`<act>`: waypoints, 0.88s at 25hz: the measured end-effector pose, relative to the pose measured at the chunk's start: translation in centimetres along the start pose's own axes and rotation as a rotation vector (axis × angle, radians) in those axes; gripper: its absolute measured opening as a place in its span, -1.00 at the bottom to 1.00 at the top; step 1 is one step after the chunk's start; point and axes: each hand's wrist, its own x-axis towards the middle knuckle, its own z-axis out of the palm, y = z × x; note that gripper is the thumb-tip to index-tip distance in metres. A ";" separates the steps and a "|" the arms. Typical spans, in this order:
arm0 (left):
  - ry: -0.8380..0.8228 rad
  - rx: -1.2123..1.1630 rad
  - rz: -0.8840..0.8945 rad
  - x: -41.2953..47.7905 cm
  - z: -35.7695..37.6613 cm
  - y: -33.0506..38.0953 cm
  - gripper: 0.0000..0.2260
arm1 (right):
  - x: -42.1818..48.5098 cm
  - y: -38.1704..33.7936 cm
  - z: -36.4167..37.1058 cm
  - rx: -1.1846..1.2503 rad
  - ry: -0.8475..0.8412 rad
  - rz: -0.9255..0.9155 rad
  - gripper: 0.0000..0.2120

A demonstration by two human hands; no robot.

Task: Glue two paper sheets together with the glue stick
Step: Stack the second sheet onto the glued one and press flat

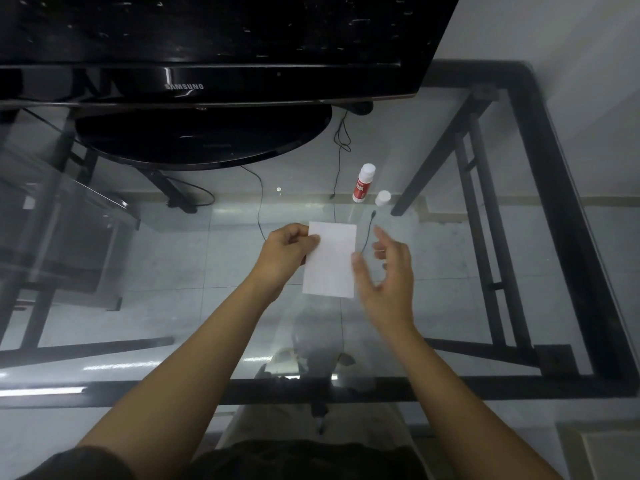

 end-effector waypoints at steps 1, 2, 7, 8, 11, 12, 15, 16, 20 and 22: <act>-0.028 0.002 -0.021 -0.1 0.0 -0.2 -0.91 | 1.2 -0.1 -0.2 0.071 0.025 0.146 -0.63; -0.045 -0.010 -0.033 -0.1 0.0 -0.5 -0.92 | 2.3 0.0 -0.2 0.105 -0.004 0.260 -0.73; 0.128 0.094 -0.038 0.1 0.8 -2.6 -0.94 | 4.4 0.8 0.8 0.079 -0.094 0.344 -0.88; 0.181 0.155 -0.023 0.3 1.0 -2.8 -0.94 | 4.6 0.9 1.0 0.055 -0.077 0.327 -0.88; 0.281 0.274 0.042 1.1 1.4 -3.1 -0.91 | 5.4 1.3 1.5 -0.010 -0.048 0.296 -0.87; 0.298 0.304 0.063 1.4 1.5 -3.1 -0.90 | 5.5 1.4 1.7 -0.040 -0.043 0.289 -0.86; 0.325 0.396 0.104 2.3 1.7 -3.1 -0.87 | 6.0 1.6 2.2 -0.091 -0.026 0.267 -0.84; 0.330 0.423 0.108 2.5 1.7 -3.0 -0.87 | 6.1 1.6 2.3 -0.090 -0.022 0.264 -0.84; 0.357 0.505 0.125 3.1 1.7 -3.1 -0.85 | 6.5 1.7 2.6 -0.111 -0.022 0.250 -0.84; 0.371 0.513 0.136 3.1 1.8 -3.2 -0.85 | 6.5 1.7 2.8 -0.128 -0.018 0.243 -0.85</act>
